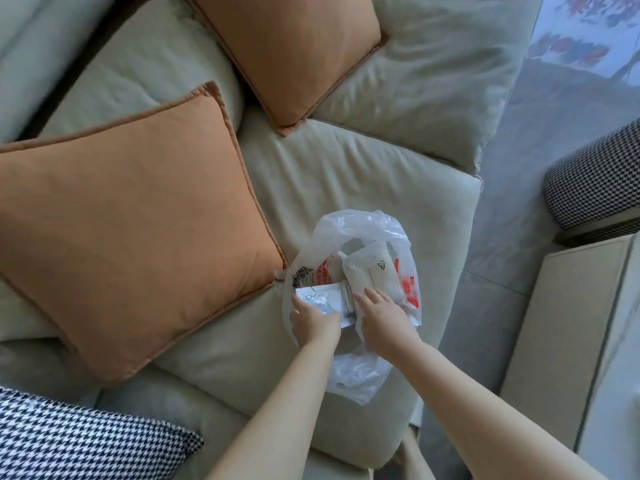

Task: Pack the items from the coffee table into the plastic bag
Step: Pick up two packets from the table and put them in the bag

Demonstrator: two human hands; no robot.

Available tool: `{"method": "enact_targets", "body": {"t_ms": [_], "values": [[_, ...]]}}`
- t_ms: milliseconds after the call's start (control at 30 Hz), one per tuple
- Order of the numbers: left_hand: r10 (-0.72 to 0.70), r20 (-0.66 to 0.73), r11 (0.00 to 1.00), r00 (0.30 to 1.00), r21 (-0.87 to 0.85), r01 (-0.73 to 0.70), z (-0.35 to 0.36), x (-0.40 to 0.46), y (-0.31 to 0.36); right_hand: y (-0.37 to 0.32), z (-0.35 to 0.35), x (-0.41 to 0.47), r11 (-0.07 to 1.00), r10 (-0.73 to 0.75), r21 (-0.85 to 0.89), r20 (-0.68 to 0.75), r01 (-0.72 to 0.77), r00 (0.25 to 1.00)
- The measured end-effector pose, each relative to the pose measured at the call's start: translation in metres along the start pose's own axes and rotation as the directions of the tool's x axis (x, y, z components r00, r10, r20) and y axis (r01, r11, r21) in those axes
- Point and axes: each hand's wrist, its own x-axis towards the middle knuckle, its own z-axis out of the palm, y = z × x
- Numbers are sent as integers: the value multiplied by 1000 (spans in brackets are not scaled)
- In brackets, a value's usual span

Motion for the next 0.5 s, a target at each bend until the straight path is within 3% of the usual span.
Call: {"method": "enact_targets", "body": {"t_ms": [133, 333, 400, 500], "values": [[146, 53, 951, 988, 267, -155, -8, -10, -4, -2, -5, -18, 999, 38, 17, -90, -37, 995], [104, 313, 788, 944, 553, -270, -20, -23, -15, 11, -13, -59, 994, 105, 41, -115, -101, 988], [106, 307, 638, 946, 709, -301, -24, -22, -18, 21, -10, -71, 991, 126, 49, -137, -121, 983], [286, 270, 398, 919, 839, -371, -27, -34, -17, 37, -4, -90, 986, 168, 42, -172, -163, 971]]}}
